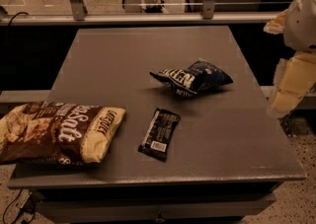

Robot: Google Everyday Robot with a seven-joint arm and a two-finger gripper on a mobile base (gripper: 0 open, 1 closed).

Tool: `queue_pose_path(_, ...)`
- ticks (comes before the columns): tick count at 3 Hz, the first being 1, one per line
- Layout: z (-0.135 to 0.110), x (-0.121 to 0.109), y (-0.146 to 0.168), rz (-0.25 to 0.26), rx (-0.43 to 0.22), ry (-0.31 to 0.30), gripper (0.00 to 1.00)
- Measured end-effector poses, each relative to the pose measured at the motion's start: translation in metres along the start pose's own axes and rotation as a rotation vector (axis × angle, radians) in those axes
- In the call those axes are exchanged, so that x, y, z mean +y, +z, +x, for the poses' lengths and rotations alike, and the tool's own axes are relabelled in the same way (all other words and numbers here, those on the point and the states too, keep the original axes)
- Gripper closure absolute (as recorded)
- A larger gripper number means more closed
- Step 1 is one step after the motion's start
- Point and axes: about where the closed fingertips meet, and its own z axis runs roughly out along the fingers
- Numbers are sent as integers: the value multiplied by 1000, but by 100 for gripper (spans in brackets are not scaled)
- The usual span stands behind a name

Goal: Pick blue chip bag

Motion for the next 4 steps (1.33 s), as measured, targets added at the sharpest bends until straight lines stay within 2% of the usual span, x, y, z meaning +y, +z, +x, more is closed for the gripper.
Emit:
queue_pose_path(1, 0, 0, 0, 0, 0, 0, 0)
queue_pose_path(2, -7, -18, 7, 41, -24, -30, 0)
queue_pose_path(3, -23, -49, 29, 87, -61, -84, 0)
queue_pose_path(4, -41, -69, 64, 94, -138, -101, 0)
